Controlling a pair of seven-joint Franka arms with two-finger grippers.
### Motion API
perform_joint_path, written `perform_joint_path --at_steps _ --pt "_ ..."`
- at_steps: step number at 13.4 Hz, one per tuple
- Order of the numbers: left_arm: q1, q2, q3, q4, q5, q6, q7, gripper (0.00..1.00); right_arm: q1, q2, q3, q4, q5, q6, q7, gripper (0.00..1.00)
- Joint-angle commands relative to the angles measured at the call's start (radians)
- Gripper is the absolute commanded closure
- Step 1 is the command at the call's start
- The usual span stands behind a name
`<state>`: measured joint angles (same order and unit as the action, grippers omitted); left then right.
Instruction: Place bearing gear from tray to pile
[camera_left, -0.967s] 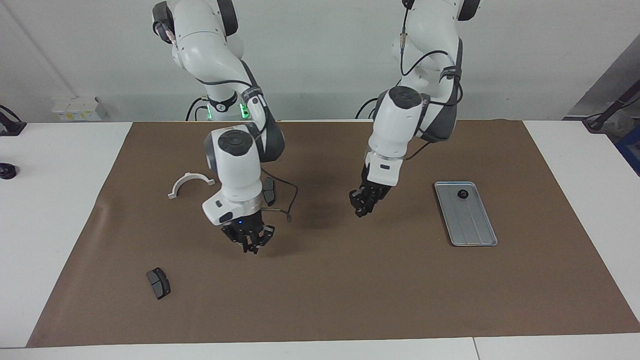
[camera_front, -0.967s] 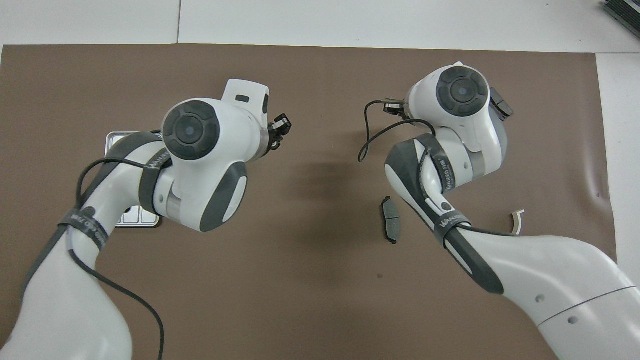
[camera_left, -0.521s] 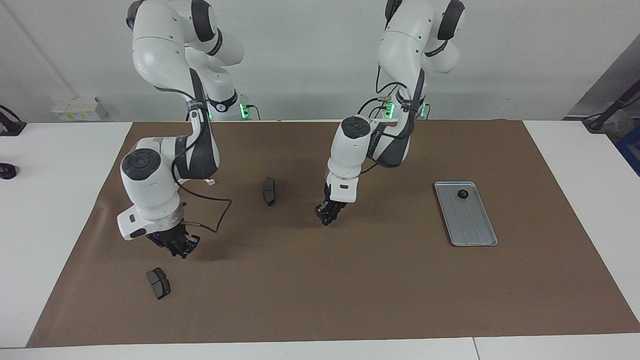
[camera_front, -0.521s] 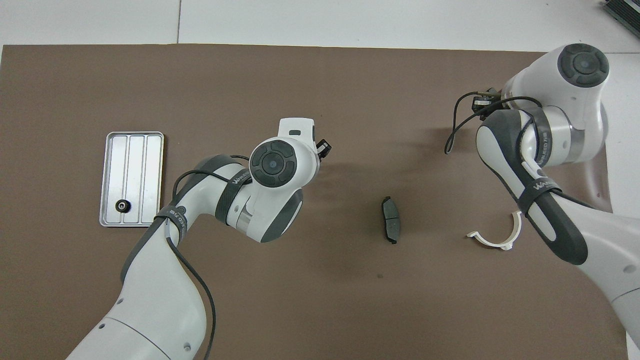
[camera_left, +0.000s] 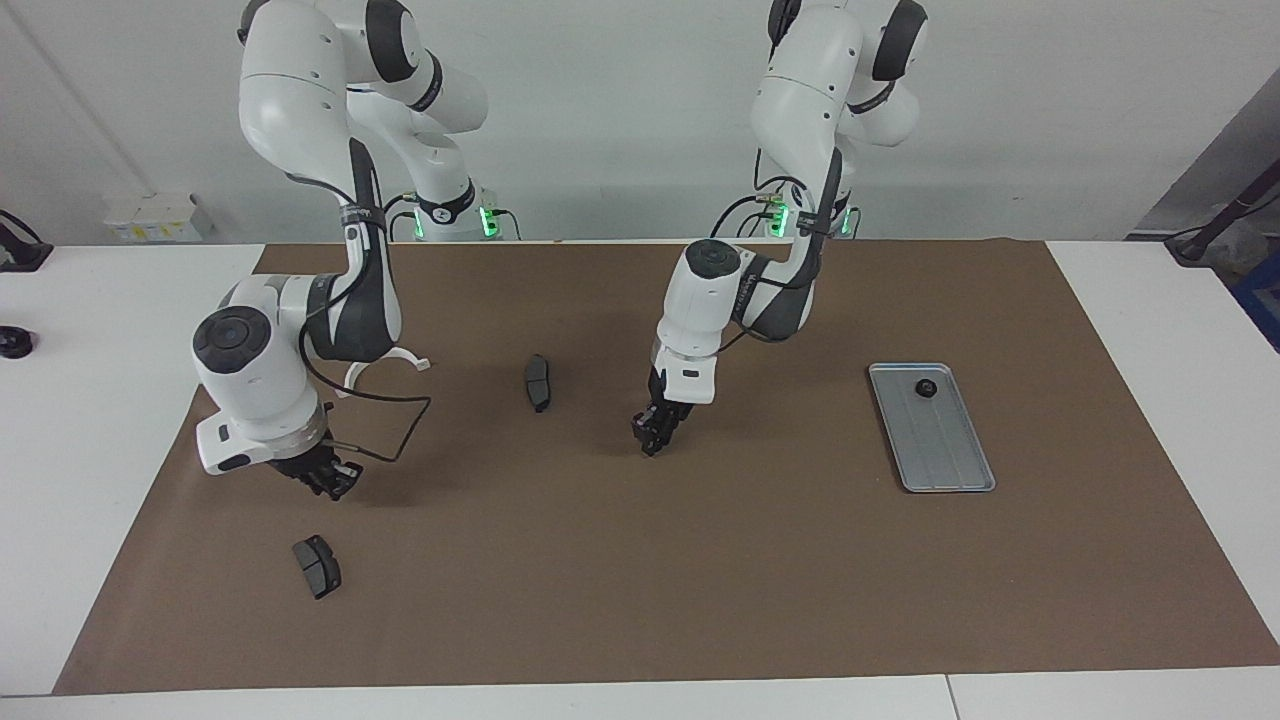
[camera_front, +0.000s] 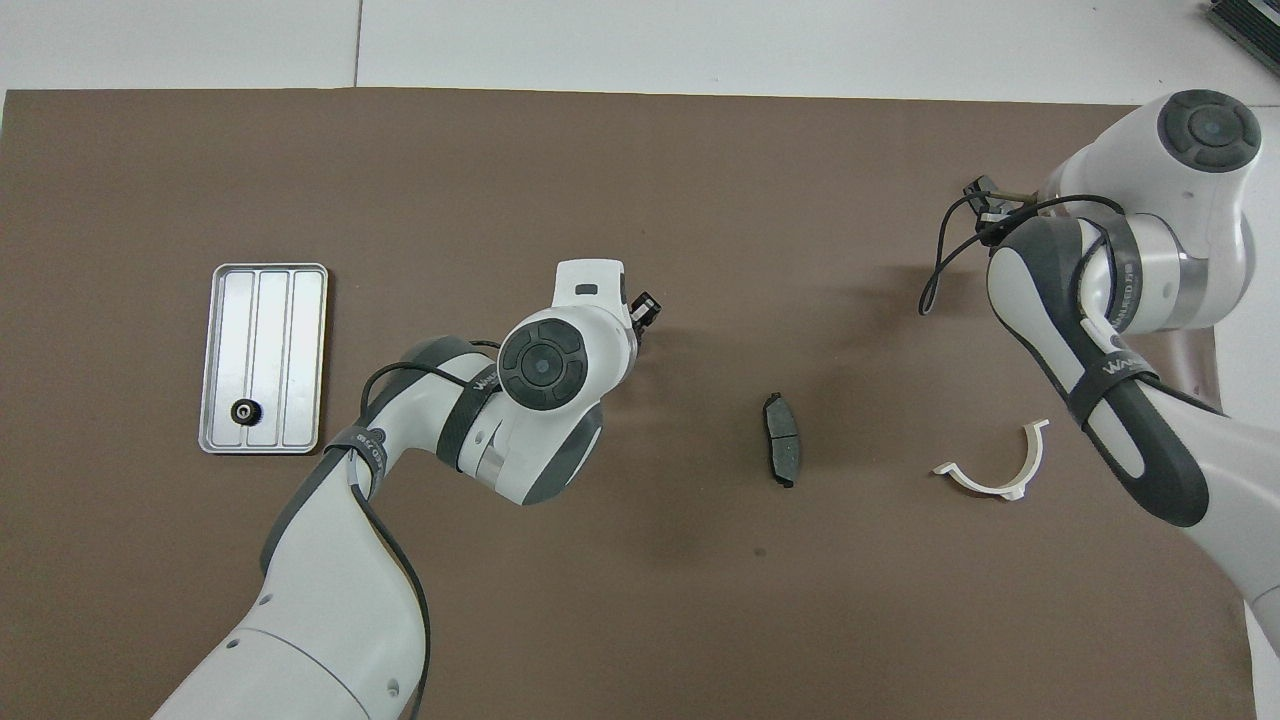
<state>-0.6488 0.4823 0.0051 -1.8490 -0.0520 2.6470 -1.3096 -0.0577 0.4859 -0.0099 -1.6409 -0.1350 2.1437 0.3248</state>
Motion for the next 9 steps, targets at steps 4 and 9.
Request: perform_joint_path --at_steps 4,9 --pt "0.066 -0.147 0.035 0.033 0.008 -0.276 0.015 0.00 -0.011 -0.055 0.013 -0.074 0.018 0.007 -0.010 0.00" --pt "0.309 -0.290 0.035 0.022 0.008 -0.588 0.344 0.00 0.109 -0.056 0.016 -0.063 0.018 0.042 0.023 0.00"
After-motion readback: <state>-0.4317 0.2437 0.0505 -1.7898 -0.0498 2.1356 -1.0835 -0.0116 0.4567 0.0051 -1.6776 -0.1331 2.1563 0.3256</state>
